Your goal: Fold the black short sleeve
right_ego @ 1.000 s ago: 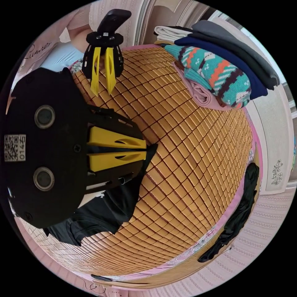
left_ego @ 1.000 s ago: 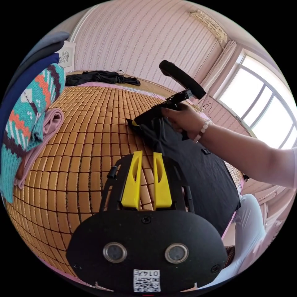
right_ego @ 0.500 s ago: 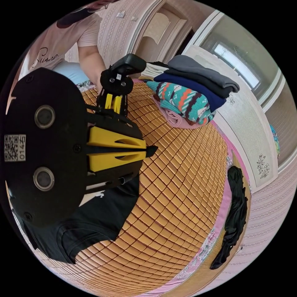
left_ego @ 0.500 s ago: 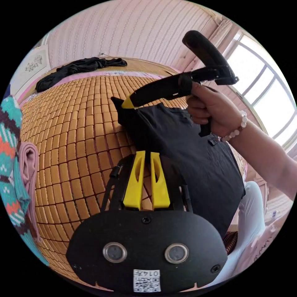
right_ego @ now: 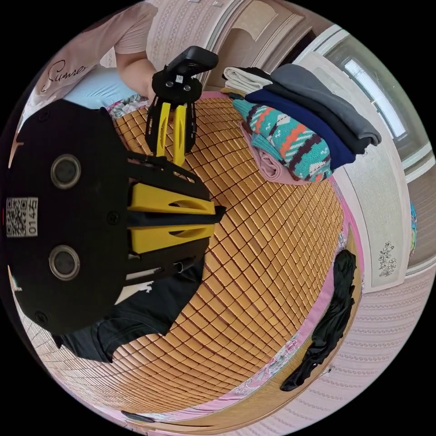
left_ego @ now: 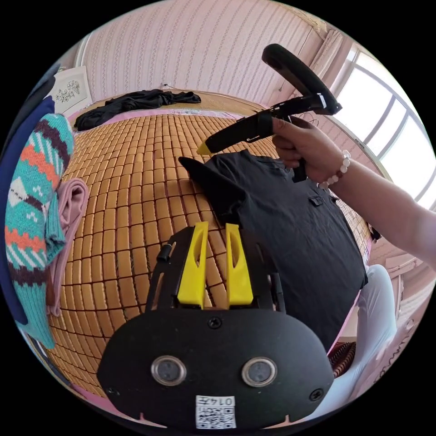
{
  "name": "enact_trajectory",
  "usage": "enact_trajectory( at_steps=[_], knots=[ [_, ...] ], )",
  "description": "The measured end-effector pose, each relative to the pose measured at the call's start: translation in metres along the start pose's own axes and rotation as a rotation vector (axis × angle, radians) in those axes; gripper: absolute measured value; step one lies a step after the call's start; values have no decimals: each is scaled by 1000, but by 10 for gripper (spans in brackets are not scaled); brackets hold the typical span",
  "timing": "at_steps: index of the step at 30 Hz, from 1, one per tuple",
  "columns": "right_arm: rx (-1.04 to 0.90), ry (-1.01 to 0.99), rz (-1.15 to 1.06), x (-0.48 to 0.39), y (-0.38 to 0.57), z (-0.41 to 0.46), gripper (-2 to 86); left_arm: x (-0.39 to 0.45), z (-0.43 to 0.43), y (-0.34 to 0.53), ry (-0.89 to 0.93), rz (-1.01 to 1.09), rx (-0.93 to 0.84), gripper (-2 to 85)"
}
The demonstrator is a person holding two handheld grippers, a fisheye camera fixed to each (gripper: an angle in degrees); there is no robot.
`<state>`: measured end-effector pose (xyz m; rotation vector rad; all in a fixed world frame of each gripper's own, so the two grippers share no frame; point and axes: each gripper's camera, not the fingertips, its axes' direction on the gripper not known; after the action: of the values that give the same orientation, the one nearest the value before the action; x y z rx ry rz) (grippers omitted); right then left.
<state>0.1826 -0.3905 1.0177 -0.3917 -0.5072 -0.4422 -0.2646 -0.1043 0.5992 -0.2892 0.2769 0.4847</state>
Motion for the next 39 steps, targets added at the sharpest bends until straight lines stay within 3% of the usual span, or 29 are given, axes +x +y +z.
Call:
enact_trajectory(
  at_steps=[6, 11, 18, 23, 29, 39],
  knots=[
    [-89, 119, -127, -35, -1, 14, 59, 29, 33, -14, -78, 74, -90, 54],
    [-157, 234, -30, -18, 9, 43, 20, 39, 38, -16, -87, 84, -88, 11],
    [141, -28, 131, 28, 72, -30, 14, 55, 30, -29, -113, 150, -18, -8],
    [415, -129, 258, 66, 179, -92, 28, 90, -6, -7, 33, 290, 295, 13],
    [256, -93, 456, 120, 274, -83, 71, 108, 22, -16, 111, 294, 122, 61],
    [156, -7, 265, 117, 224, -60, 60, 154, 98, -51, 38, 321, -81, 68]
  ],
)
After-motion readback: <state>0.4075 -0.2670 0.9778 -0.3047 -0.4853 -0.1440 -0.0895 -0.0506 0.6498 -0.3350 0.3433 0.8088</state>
